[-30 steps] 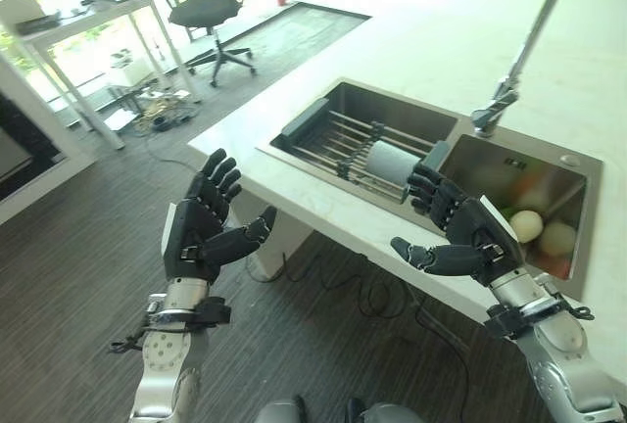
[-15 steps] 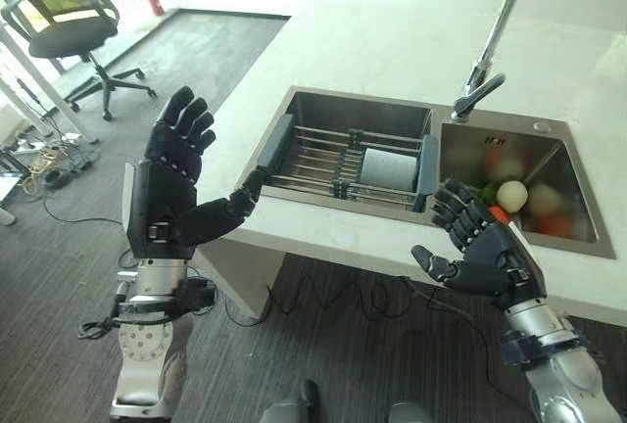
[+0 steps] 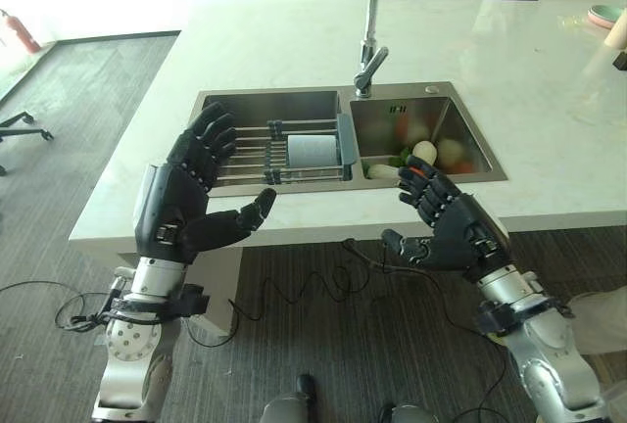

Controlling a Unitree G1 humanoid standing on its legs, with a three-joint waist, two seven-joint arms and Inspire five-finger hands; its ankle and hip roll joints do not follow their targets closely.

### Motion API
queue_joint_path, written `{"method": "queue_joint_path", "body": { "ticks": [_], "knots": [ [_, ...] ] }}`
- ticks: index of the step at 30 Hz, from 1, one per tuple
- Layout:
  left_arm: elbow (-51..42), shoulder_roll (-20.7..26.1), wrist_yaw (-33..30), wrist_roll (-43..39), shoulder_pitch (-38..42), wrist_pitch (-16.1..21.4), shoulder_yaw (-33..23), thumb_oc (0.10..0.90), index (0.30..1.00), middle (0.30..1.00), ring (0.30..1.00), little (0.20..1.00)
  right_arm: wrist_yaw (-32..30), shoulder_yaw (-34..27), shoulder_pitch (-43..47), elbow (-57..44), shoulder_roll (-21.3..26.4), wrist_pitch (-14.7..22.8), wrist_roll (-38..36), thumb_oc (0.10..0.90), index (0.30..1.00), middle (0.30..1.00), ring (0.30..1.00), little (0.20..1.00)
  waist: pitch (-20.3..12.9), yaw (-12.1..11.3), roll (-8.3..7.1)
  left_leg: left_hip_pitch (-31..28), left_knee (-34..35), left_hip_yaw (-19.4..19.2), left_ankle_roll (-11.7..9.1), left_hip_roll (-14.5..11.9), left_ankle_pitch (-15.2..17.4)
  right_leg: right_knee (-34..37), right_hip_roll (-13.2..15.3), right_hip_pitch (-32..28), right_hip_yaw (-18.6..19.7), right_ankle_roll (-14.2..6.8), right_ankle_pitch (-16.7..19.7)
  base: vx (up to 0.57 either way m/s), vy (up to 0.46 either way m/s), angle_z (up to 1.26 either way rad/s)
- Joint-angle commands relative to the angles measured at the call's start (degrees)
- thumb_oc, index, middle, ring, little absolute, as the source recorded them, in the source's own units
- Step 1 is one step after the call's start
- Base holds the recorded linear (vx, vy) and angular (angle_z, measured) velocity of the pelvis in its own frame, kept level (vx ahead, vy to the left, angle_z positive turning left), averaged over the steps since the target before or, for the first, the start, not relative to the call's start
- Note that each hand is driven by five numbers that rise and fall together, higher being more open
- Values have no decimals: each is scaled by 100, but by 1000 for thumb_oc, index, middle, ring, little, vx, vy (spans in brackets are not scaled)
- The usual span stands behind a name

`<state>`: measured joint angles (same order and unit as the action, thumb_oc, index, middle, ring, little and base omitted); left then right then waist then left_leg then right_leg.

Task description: Place the dishes in the dishwasher.

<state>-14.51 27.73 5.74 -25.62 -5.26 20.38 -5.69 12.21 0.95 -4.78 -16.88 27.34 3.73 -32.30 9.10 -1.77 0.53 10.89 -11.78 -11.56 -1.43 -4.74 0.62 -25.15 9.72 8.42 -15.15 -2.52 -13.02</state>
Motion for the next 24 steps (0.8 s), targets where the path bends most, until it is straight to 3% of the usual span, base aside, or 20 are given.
{"method": "queue_joint_path", "body": {
  "ticks": [1, 2, 3, 4, 6, 7, 8, 10, 12, 14, 17, 18, 19, 22, 24],
  "knots": [
    [-528, 125, 27, 148, 462, 471, -165, 800, 900, 900, 900, 900, 101, -352, 492, -432, -58, 539, -409, 800, 900, 900, 900, 900, -281, 78, -118, -781, -541, -104, -147, 29, 813, 796, -10, -132, 100, -328, 429, 146, -165, -16],
    [-543, 104, 19, 124, 436, 481, -177, 800, 900, 900, 900, 900, 165, -393, 443, -447, -27, 543, -422, 800, 900, 900, 900, 900, -249, 78, -152, -883, -541, -111, -187, 86, 643, 796, 5, -176, 133, -288, 379, 150, -179, -14],
    [-578, 34, 46, 92, 368, 525, -198, 800, 900, 900, 900, 900, 286, -462, 357, -437, 1, 591, -358, 800, 900, 900, 900, 900, -177, 47, -264, -893, -602, -79, -245, 260, 204, 796, 77, -196, 224, -204, 364, 141, -158, -7],
    [-624, -40, 73, 70, 308, 560, -188, 800, 900, 900, 900, 900, 332, -499, 314, -417, 30, 635, -273, 800, 900, 900, 900, 900, -82, 13, -313, -648, -1149, 25, -287, 337, 114, 796, 104, -248, 285, -152, 361, 103, -109, -7],
    [-689, -130, 113, 117, 258, 566, -173, 800, 900, 900, 900, 900, 309, -546, 305, -420, 40, 615, -272, 800, 900, 900, 900, 900, -37, -10, -328, -416, -1146, 135, -264, 320, 136, 796, 85, -280, 349, -146, 362, 141, 91, -10],
    [-742, -176, 203, 32, 174, 560, -188, 800, 900, 900, 900, 900, 252, -552, 376, -401, 9, 550, -205, 800, 900, 900, 900, 900, -40, -8, -180, -435, -541, 91, -287, -32, 297, 796, -23, -370, 343, -219, 291, 246, 338, -7],
    [-744, -179, 277, -95, 140, 582, -233, 800, 900, 900, 900, 900, 253, -572, 335, -435, 8, 550, -142, 800, 900, 900, 900, 900, -84, 29, 9, -156, -541, 237, -407, -430, 472, 796, -99, -418, 257, -267, 252, 241, 388, 4],
    [-669, -174, 302, -193, 214, 608, -244, 800, 900, 900, 900, 900, 258, -596, 310, -495, 24, 525, -91, 800, 900, 900, 900, 900, -145, 43, 91, 117, -541, 552, -537, -585, 455, 796, -81, -459, 246, -298, 202, 163, 294, 15],
    [-603, -177, 345, -214, 330, 608, -252, 800, 900, 900, 900, 900, 158, -564, 370, -504, 66, 513, -58, 800, 900, 900, 900, 900, -211, 22, 110, 146, -541, 686, -560, -549, 529, 796, 11, -489, 198, -356, 154, 154, 326, 11],
    [-588, -151, 408, -269, 329, 601, -314, 800, 900, 900, 900, 900, 137, -583, 351, -493, 85, 531, -121, 800, 900, 900, 900, 900, -246, 47, 111, 96, -541, 616, -567, -570, 558, 796, 111, -522, 152, -416, 163, 148, 333, -5],
    [-597, -29, 473, -251, 453, 413, -391, 800, 900, 900, 900, 900, 170, -691, 176, -664, -30, 460, -335, 800, 900, 900, 900, 900, -343, 42, 64, -94, -541, 692, -387, -264, 756, 796, 432, -622, 79, -654, 319, 228, 485, -3],
    [-577, 32, 518, -162, 566, 337, -399, 800, 900, 900, 900, 900, 224, -691, 128, -686, -180, 483, -235, 800, 900, 900, 900, 900, -353, 28, 35, -133, -541, 694, -282, -148, 831, 796, 605, -744, -39, -679, 496, 325, 589, 11],
    [-574, 137, 552, 29, 716, 205, -417, 800, 900, 900, 900, 900, 204, -668, 139, -664, -321, 467, -145, 800, 900, 900, 900, 900, -357, 7, -2, -157, -541, 828, -120, 50, 913, 796, 707, -928, -184, -662, 946, 311, 524, 10],
    [-502, 327, 599, 300, 911, 154, -392, 800, 900, 900, 900, 900, 170, -605, 208, -611, -450, 420, -186, 800, 900, 900, 900, 900, -330, 106, 92, -230, -541, 1010, 84, 204, 951, 796, 487, -1083, -112, -617, 1522, 228, 291, 25],
    [-388, 496, 508, 559, 1042, 121, -307, 800, 900, 900, 900, 900, 199, -515, 260, -568, -516, 381, -85, 800, 900, 900, 900, 900, -292, 228, 137, -268, -541, 1079, 138, 247, 954, 796, 227, -896, 90, -519, 1477, 124, 94, 26]
  ]
}}
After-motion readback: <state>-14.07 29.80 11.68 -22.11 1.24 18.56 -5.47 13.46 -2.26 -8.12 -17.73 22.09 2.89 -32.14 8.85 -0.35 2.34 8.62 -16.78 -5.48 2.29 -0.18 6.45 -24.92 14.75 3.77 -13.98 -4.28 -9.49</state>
